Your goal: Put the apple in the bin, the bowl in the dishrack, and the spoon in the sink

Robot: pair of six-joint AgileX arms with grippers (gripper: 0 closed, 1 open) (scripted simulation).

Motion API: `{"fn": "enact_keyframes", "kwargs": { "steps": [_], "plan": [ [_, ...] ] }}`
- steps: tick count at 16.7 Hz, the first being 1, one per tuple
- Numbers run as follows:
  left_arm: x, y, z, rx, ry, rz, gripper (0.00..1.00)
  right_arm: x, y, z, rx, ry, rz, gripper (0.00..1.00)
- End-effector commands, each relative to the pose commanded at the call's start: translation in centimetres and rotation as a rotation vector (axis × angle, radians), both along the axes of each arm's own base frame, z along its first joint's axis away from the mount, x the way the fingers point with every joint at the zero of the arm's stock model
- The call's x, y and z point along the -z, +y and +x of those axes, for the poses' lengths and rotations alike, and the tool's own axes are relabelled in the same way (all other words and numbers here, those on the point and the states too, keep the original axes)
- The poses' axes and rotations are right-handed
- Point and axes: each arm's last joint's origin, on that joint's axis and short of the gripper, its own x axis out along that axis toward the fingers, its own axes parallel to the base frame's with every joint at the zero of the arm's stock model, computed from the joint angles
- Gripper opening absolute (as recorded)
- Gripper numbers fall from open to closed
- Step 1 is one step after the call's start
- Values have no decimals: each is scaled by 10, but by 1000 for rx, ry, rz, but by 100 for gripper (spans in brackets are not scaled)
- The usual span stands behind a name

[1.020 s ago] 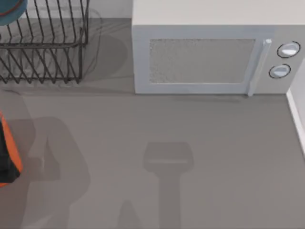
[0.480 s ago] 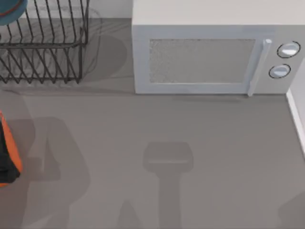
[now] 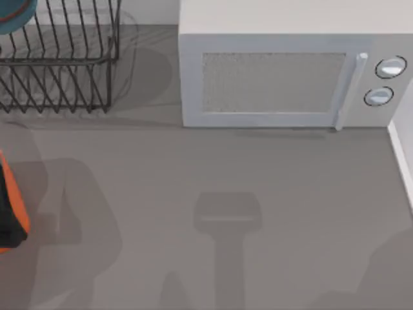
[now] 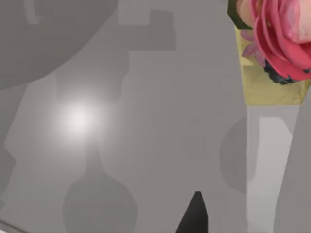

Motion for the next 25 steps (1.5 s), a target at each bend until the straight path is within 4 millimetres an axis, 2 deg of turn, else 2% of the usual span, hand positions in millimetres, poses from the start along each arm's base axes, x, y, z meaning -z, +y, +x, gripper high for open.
{"fn": "enact_keyframes", "kwargs": {
  "steps": [4, 8, 12, 15, 20, 25],
  "plan": [
    [0, 0, 0, 0, 0, 0, 100, -15, -11, 56, -13, 16, 4, 0],
    [0, 0, 0, 0, 0, 0, 100, -19, -13, 121, -19, 31, 5, 0],
    [0, 0, 0, 0, 0, 0, 100, -11, 0, 182, -18, 32, -1, 0],
    [0, 0, 0, 0, 0, 0, 100, 0, 18, 218, -13, 24, -8, 0],
    [0, 0, 0, 0, 0, 0, 100, 19, 52, 255, 0, -6, -19, 0],
    [0, 0, 0, 0, 0, 0, 100, 30, 73, 267, 8, -25, -23, 0]
  ]
}}
